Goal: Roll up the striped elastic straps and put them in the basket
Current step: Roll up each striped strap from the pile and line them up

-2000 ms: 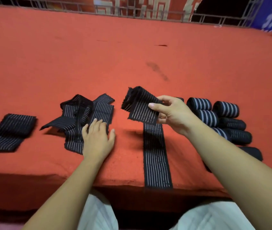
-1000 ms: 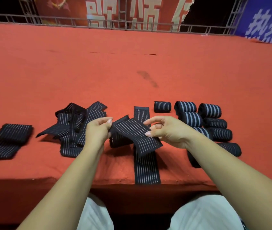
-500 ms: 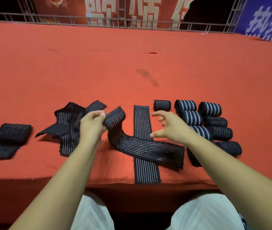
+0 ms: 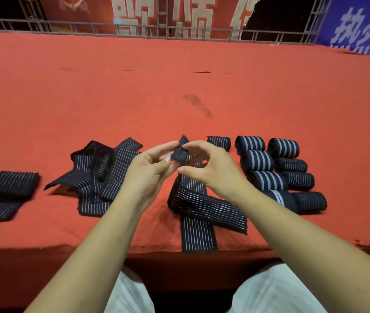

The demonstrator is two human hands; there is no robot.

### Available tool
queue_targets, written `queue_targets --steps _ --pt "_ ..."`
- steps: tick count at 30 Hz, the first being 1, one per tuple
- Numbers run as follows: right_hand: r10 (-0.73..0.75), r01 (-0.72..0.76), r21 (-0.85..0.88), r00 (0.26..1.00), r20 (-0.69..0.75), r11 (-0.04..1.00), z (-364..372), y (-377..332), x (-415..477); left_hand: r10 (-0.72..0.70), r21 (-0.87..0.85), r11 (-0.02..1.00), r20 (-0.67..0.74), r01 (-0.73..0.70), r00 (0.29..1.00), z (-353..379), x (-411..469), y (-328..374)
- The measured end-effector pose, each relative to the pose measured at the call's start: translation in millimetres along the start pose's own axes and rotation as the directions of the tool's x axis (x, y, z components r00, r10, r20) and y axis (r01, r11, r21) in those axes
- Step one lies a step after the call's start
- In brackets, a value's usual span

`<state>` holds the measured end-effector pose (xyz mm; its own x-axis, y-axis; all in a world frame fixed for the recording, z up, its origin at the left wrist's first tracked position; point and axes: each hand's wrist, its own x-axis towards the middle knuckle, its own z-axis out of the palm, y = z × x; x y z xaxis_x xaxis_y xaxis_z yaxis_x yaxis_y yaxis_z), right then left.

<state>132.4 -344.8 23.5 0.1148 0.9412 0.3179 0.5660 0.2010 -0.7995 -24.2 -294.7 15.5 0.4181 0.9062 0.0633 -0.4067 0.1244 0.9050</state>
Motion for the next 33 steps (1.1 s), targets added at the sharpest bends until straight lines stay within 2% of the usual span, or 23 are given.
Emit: queue_targets --steps 2,6,9,12,14,17,19,20,23,25,28,31,33 --pt "-0.014 0.014 0.013 1.000 0.012 1.000 -1 1 0 0.039 0.076 0.996 0.016 -0.040 0.999 -3 2 -2" --pt "0.009 -0.015 0.168 0.999 0.033 0.986 -4 0 -2 0.174 0.466 0.875 -0.048 -0.132 0.984 -13 7 -14" --pt "0.059 -0.065 0.254 0.998 0.031 0.965 -11 2 0 0.111 0.410 0.906 -0.002 -0.100 0.994 -17 7 -15" --pt "0.096 -0.098 0.368 0.995 0.024 0.925 -20 2 5 0.060 0.316 0.941 0.191 -0.120 0.980 -16 3 -18" --pt "0.127 -0.120 0.467 0.992 0.017 0.876 -27 1 11 -0.009 0.278 0.957 0.296 -0.077 0.955 -13 -1 -21" --pt "0.240 -0.246 0.438 0.968 0.069 0.865 -40 5 21 -0.085 0.463 0.882 0.340 -0.088 0.937 -14 -3 -24" --pt "0.361 -0.374 0.427 0.926 0.114 0.823 -48 12 29 -0.111 0.509 0.855 0.374 -0.104 0.921 -15 -3 -27" --pt "0.431 -0.437 0.444 0.894 0.119 0.783 -51 18 33 -0.118 0.469 0.879 0.385 -0.084 0.915 -15 -3 -28" --pt "0.575 -0.550 0.479 0.811 0.111 0.684 -59 31 44 -0.205 0.222 0.967 0.379 0.127 0.902 -12 -6 -30" --pt "0.604 -0.548 0.526 0.793 0.080 0.650 -64 36 49 -0.243 0.186 0.966 0.406 0.180 0.881 -11 -9 -32" --pt "0.592 -0.439 0.678 0.806 0.008 0.590 -68 37 55 -0.301 0.227 0.948 0.422 0.222 0.855 -12 -16 -38" --pt "0.531 -0.289 0.737 0.840 -0.110 0.611 -69 42 61 -0.376 0.294 0.916 0.393 0.273 0.839 -17 -20 -45" --pt "0.515 -0.229 0.730 0.836 -0.191 0.644 -68 46 65 -0.414 0.367 0.886 0.353 0.283 0.839 -24 -21 -51"
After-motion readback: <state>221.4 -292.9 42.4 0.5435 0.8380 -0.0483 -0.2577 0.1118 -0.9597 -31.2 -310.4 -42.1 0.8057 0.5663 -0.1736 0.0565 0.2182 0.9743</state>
